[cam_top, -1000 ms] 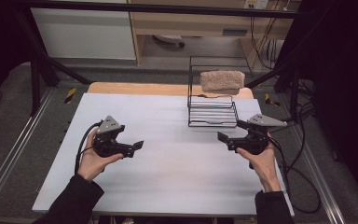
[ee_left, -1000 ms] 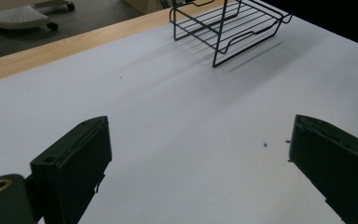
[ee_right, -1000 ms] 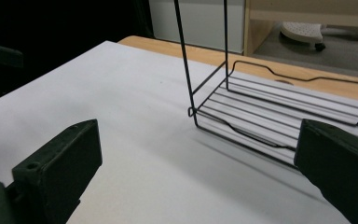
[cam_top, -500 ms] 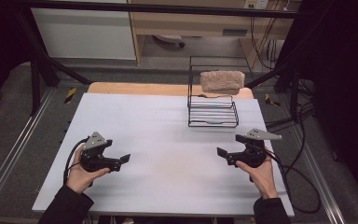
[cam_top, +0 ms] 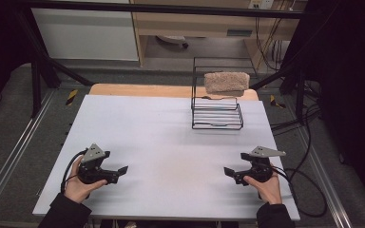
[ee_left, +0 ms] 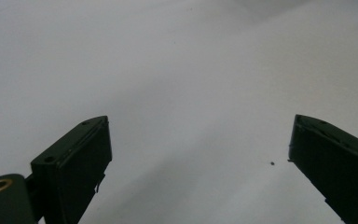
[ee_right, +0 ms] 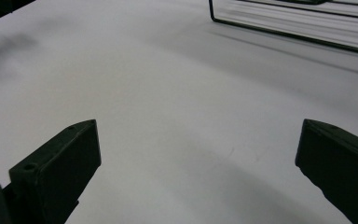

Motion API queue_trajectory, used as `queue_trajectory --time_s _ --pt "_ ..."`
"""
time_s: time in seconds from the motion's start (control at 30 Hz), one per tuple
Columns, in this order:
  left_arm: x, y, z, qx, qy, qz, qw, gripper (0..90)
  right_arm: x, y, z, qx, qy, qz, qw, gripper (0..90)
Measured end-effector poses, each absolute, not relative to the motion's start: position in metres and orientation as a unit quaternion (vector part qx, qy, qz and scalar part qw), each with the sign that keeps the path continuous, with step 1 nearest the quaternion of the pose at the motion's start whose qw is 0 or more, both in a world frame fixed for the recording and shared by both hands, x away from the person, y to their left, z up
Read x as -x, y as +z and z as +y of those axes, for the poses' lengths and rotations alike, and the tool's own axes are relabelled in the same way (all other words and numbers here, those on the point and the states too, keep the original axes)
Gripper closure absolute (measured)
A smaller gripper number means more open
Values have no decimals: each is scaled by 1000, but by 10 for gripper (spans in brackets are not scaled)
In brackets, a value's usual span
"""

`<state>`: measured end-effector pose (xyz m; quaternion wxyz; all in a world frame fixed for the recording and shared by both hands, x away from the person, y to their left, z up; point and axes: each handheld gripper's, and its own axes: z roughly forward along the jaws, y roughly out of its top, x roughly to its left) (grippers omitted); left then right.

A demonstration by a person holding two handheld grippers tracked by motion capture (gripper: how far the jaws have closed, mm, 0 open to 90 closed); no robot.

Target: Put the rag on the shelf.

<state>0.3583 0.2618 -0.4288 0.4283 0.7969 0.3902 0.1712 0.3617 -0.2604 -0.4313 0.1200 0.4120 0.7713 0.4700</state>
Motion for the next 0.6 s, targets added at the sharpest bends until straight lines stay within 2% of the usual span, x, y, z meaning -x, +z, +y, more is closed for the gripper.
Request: queue_trajectory --time_s 0.6 --pt "-353 -447 273 -799 170 398 418 57 -354 -448 -279 -410 460 780 112 7"
